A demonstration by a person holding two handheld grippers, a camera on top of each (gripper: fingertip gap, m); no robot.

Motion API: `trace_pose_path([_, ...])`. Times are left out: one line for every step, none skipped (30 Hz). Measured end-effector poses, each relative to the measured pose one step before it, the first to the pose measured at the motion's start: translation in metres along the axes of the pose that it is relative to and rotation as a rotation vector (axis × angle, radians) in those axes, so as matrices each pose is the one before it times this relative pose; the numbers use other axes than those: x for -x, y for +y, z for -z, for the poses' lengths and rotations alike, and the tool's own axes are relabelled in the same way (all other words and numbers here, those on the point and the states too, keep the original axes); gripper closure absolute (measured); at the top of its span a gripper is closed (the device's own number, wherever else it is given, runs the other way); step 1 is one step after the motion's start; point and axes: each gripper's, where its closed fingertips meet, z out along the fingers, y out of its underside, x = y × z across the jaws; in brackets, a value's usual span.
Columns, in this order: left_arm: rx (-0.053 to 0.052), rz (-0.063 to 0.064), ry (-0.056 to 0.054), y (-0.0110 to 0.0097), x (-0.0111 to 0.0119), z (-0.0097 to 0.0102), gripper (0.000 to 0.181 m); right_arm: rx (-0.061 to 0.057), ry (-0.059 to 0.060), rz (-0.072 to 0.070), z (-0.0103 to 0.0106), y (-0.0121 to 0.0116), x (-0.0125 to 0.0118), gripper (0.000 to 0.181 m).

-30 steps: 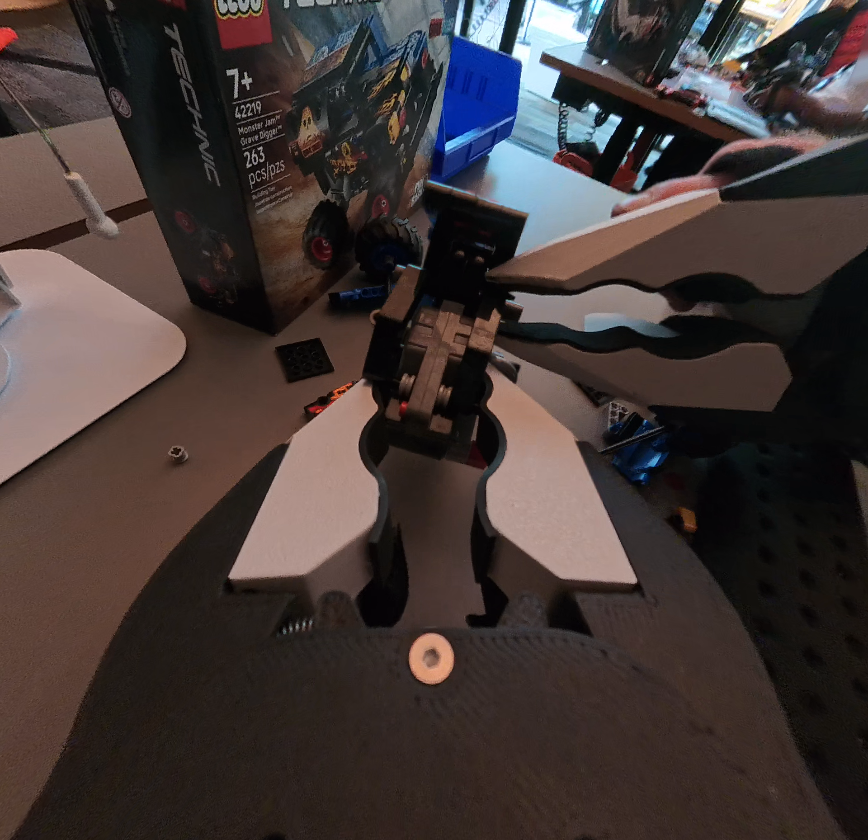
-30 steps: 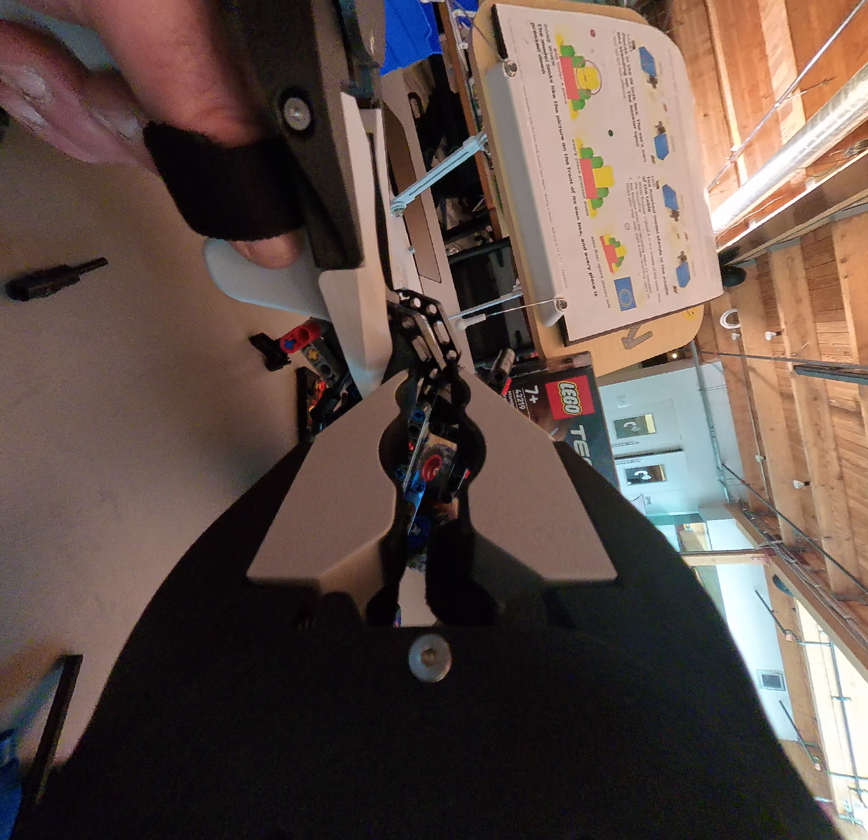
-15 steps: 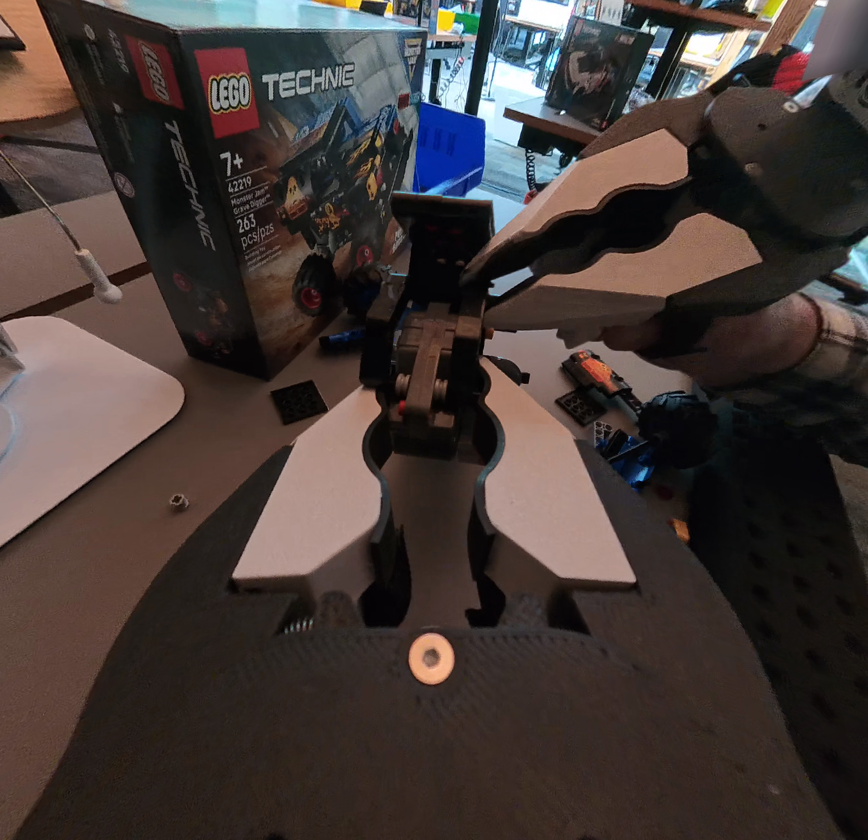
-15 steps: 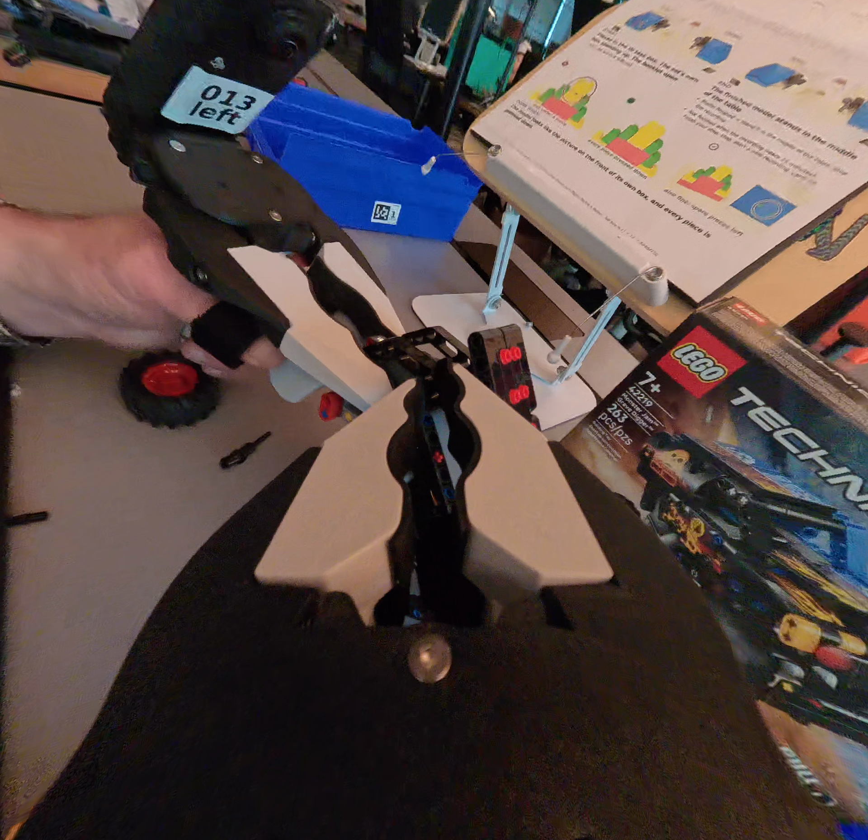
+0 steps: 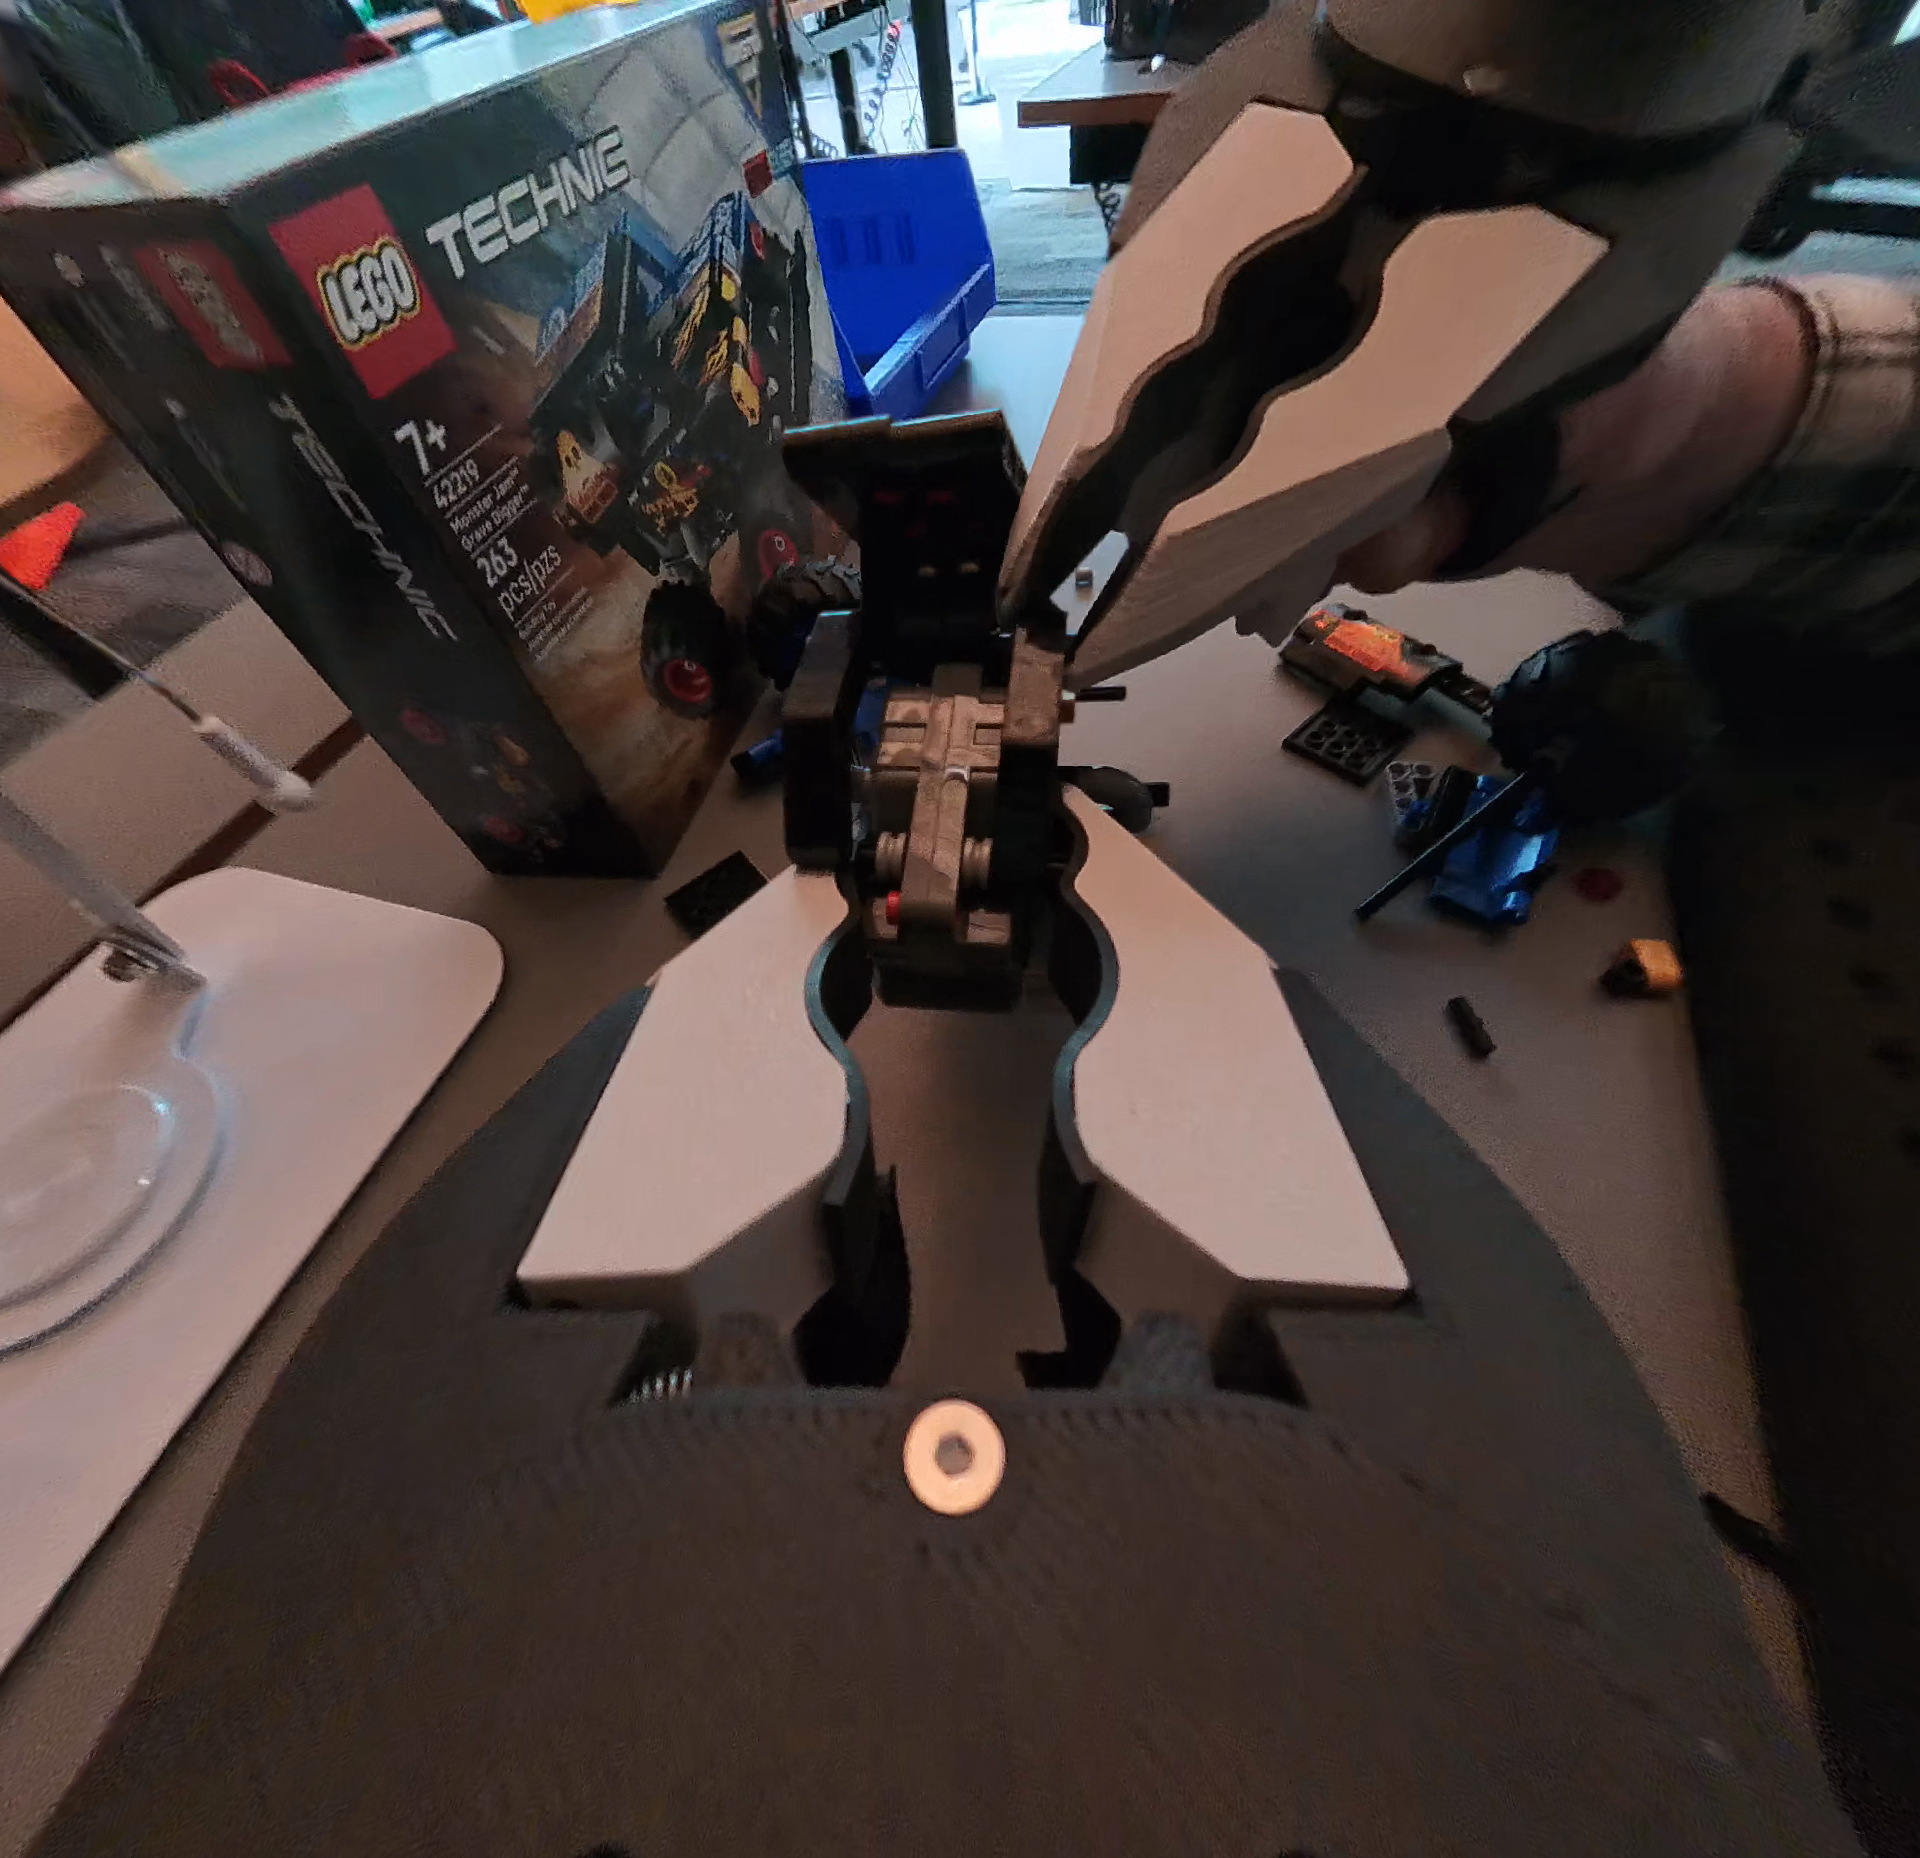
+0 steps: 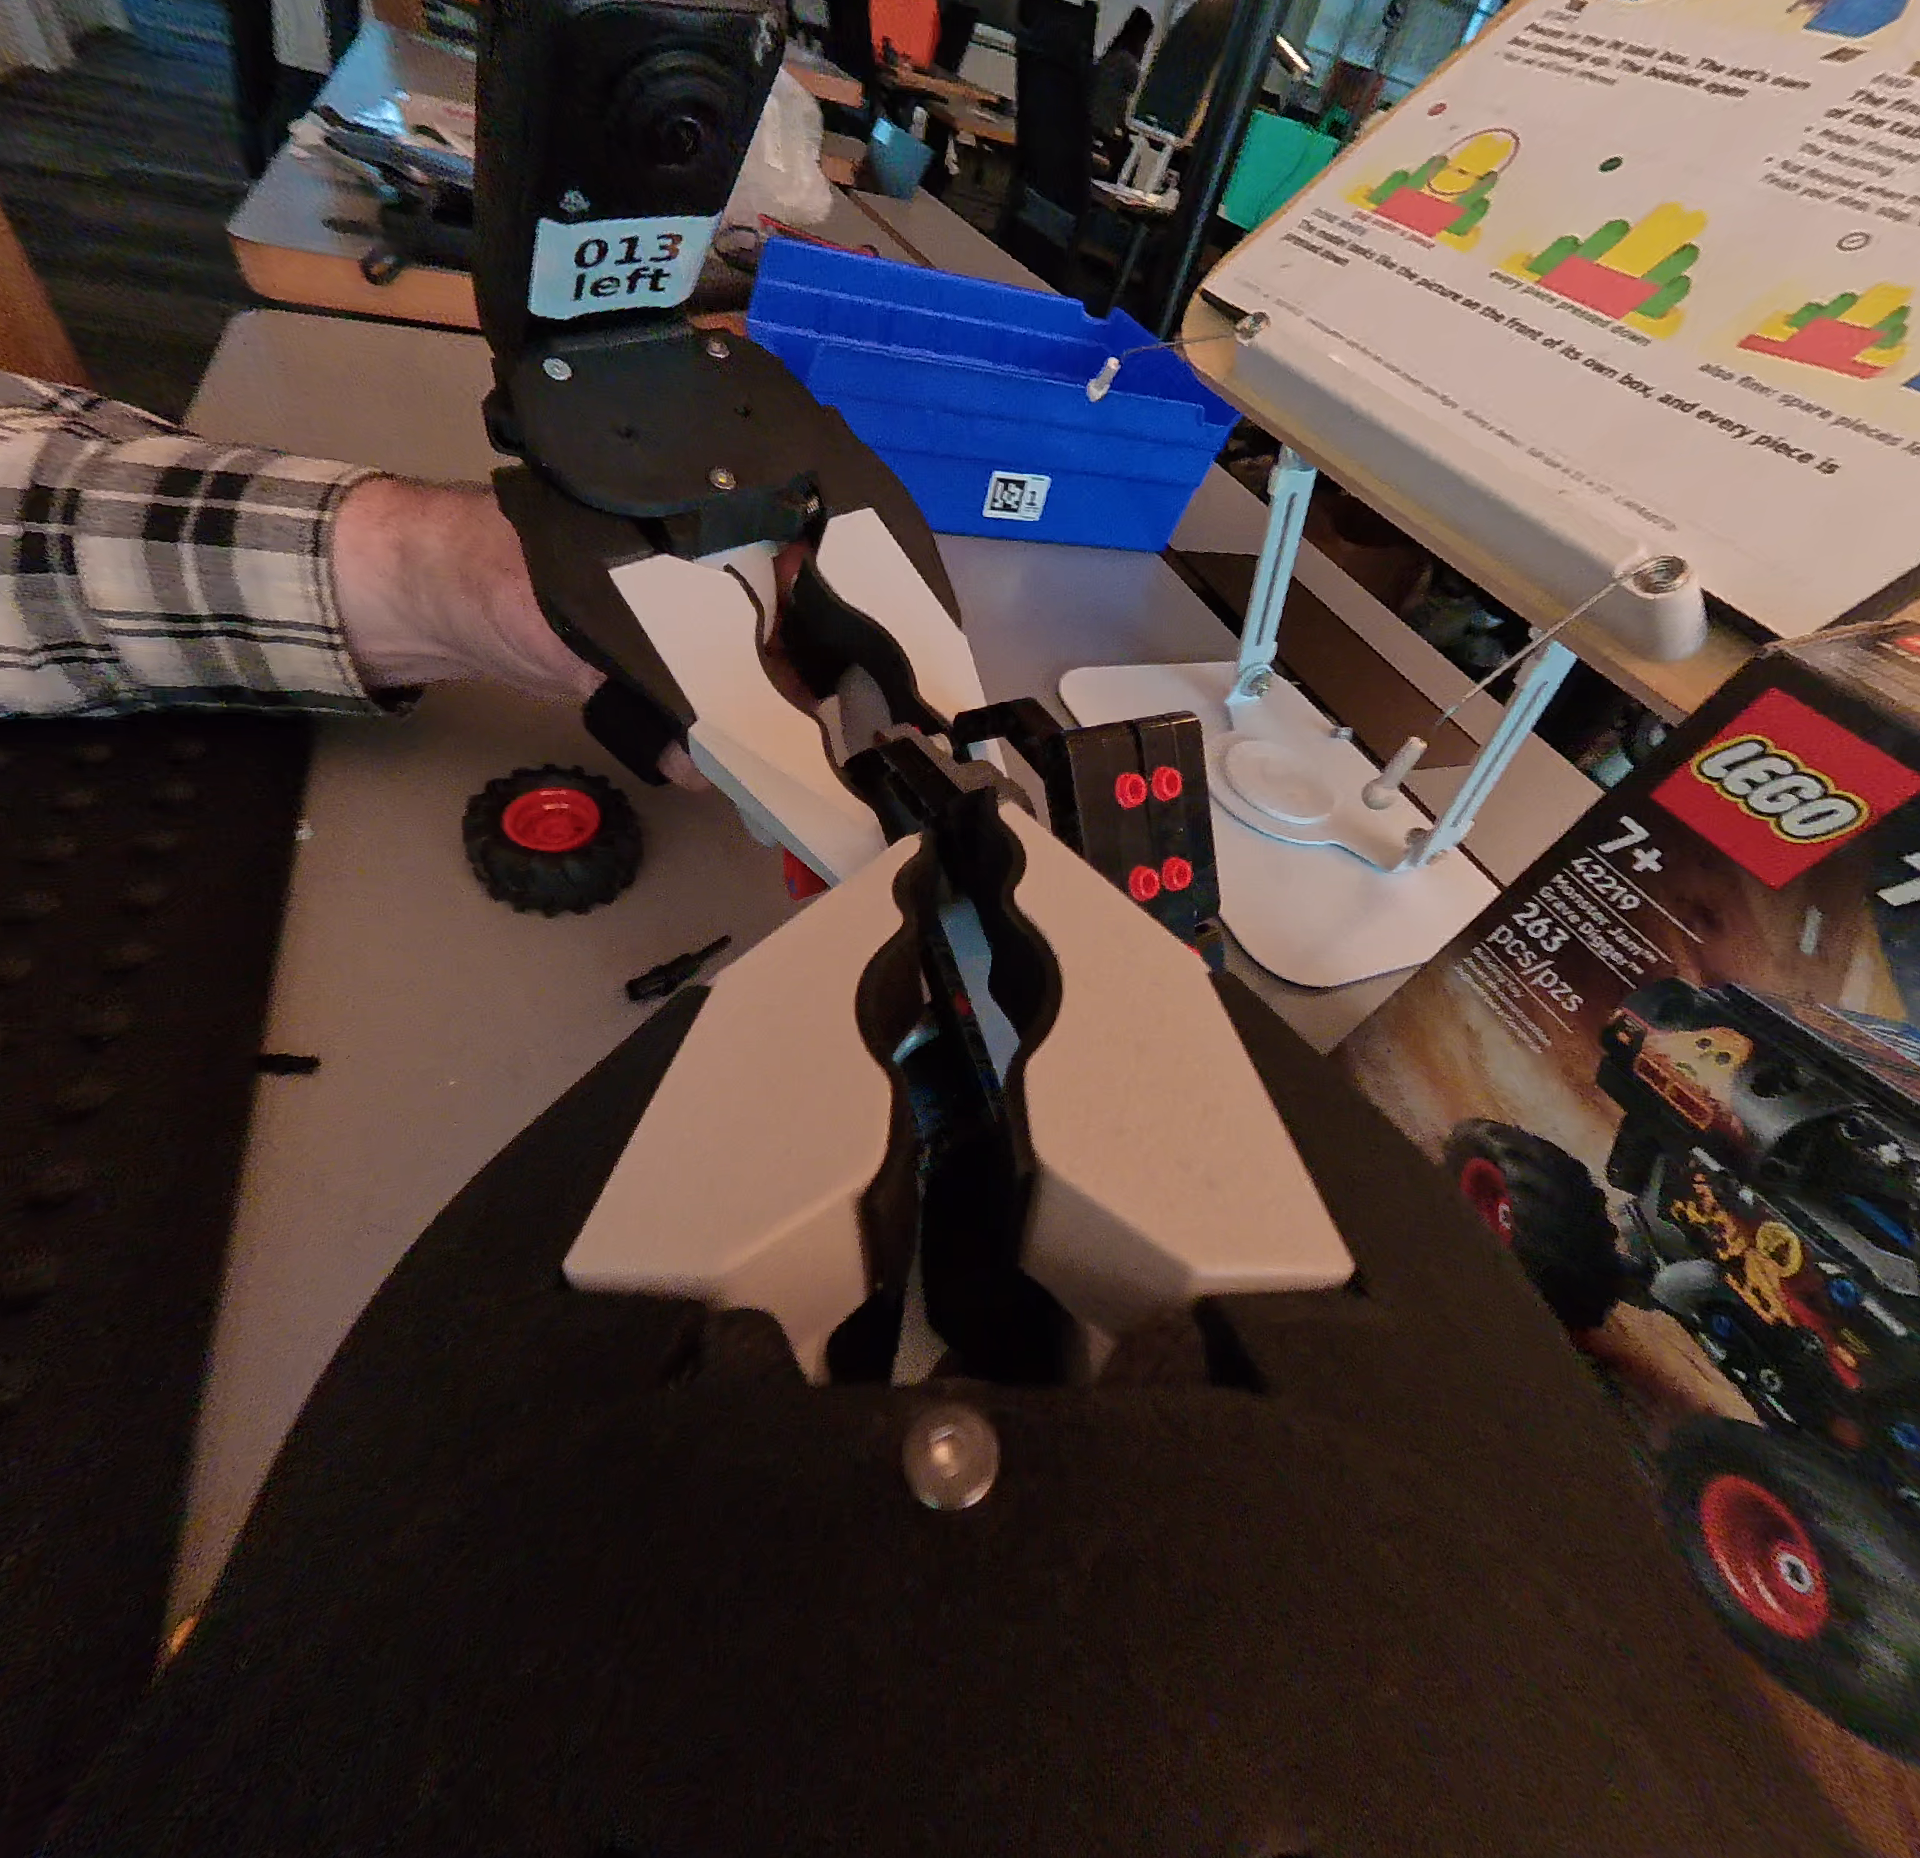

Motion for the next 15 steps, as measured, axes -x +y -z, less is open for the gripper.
trace_pose_path([0.0001, -0.0244, -0.0029, -0.00081, -0.00118, 0.00051, 0.152, -0.0047, -0.0185, -0.0050, 0.00108, -0.00054, 0.00163, 0.177])
trace_pose_path([-0.0016, -0.0345, -0.0045, -0.00091, -0.00121, 0.00033, 0.152, -0.0028, -0.0183, 0.0028, 0.00141, -0.00068, 0.00167, 0.178])
trace_pose_path([0.0061, -0.0374, -0.0079, 0.00014, -0.00032, 0.00026, 0.152, -0.0025, -0.0274, 0.0013, 0.00164, -0.00060, 0.00260, 0.179])
trace_pose_path([0.0075, -0.0489, -0.0046, 0.00086, -0.00071, -0.00012, 0.152, -0.0220, -0.0924, -0.0099, 0.00232, -0.00416, 0.01183, 0.181])
trace_pose_path([0.0011, -0.0535, -0.0114, -0.00322, -0.00260, -0.00142, 0.152, 0.0168, -0.0506, 0.0167, -0.00296, 0.00114, 0.00975, 0.181])
trace_pose_path([0.0090, -0.0274, -0.0027, -0.00347, -0.00260, -0.00207, 0.153, 0.0795, -0.0055, 0.0638, -0.00775, 0.01072, 0.00585, 0.181])
trace_pose_path([0.0153, -0.0178, -0.0093, 0.00191, 0.00185, -0.00073, 0.152, 0.0359, -0.0009, 0.0306, -0.00526, 0.00434, 0.00434, 0.181])
trace_pose_path([-0.0129, 0.0383, 0.0049, 0.00018, 0.00225, 0.00099, 0.152, 0.0029, 0.0072, -0.0187, -0.00117, 0.00087, -0.00016, 0.181])
trace_pose_path([0.0030, 0.0414, 0.0025, 0.00120, 0.00253, 0.00097, 0.151, -0.0007, 0.0168, -0.0135, 0.00171, 0.00126, -0.00244, 0.181])
trace_pose_path([0.0026, 0.0210, -0.0002, 0.00054, 0.00179, 0.00089, 0.151, -0.0036, 0.0251, 0.0007, 0.00457, 0.00028, -0.00334, 0.181])
trace_pose_path([-0.0033, 0.0288, 0.0078, 0.00000, 0.00057, -0.00003, 0.151, 0.0059, 0.0401, 0.0262, 0.00565, -0.00135, -0.00389, 0.181])
trace_pose_path([-0.0031, 0.0398, 0.0014, 0.00020, 0.00169, -0.00078, 0.151, 0.0097, 0.0532, 0.0498, 0.00512, -0.00385, -0.00377, 0.176])
trace_pose_path([-0.0022, 0.0323, 0.0086, -0.00032, 0.00040, -0.00084, 0.150, 0.0143, 0.0652, 0.0640, 0.00376, -0.00491, -0.00409, 0.171])
trace_pose_path([-0.0016, 0.0044, 0.0072, -0.00132, -0.00111, 0.00006, 0.151, 0.0231, 0.0693, 0.0774, 0.00193, -0.00347, -0.00426, 0.167])
trace_pose_path([0.0005, -0.0043, 0.0001, -0.00157, -0.00147, 0.00025, 0.151, 0.0370, 0.0668, 0.0838, -0.00024, -0.00027, -0.00419, 0.164])
